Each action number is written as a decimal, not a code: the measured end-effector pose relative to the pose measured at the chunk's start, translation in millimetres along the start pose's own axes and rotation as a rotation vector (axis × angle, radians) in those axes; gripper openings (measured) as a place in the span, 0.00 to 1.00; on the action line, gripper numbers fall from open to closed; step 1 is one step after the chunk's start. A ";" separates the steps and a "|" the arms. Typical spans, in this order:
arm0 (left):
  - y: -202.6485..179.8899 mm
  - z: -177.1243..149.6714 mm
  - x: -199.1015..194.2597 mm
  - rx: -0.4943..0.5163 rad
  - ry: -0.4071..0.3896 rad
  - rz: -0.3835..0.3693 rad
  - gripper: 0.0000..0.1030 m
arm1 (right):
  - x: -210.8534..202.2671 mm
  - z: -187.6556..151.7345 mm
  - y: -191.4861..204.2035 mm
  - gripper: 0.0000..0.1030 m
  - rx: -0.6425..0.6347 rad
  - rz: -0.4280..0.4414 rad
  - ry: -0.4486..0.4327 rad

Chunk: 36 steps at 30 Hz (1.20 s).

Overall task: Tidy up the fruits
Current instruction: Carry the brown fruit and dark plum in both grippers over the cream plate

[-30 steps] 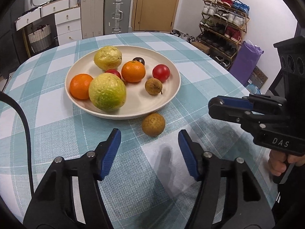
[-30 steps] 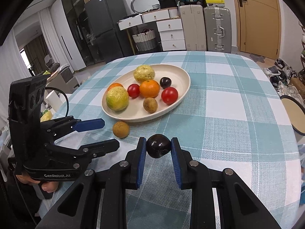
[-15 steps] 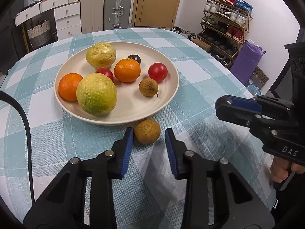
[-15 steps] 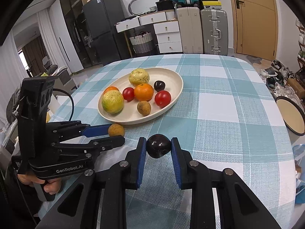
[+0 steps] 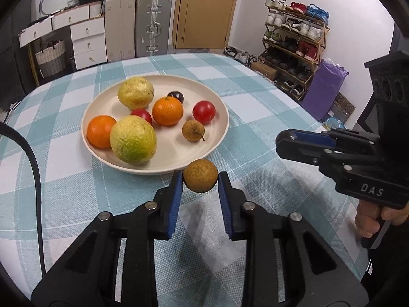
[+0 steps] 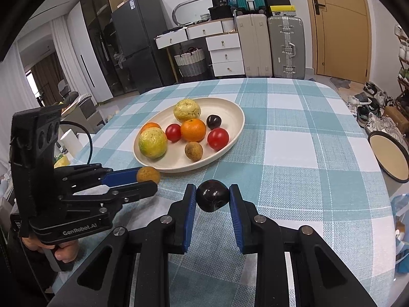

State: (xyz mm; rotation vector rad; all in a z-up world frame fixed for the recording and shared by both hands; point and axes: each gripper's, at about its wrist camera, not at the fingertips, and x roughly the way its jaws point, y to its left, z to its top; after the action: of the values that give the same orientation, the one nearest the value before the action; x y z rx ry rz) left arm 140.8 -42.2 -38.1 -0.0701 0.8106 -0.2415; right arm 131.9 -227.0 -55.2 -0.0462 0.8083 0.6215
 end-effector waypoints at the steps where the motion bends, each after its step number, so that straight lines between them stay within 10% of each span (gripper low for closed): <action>1: 0.5 0.9 -4.2 -0.001 -0.010 0.000 0.25 | -1.0 0.3 0.1 0.26 0.002 0.002 -0.007; 36: 22.3 40.5 -4.2 0.013 -0.091 0.020 0.25 | 30.1 32.8 11.2 0.26 0.002 0.028 -0.043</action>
State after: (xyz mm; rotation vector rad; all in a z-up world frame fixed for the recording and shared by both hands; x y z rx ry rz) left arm 171.5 -20.7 -10.7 -0.0602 0.7192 -0.2231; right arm 163.3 -193.8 -50.9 -0.0199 0.7692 0.6466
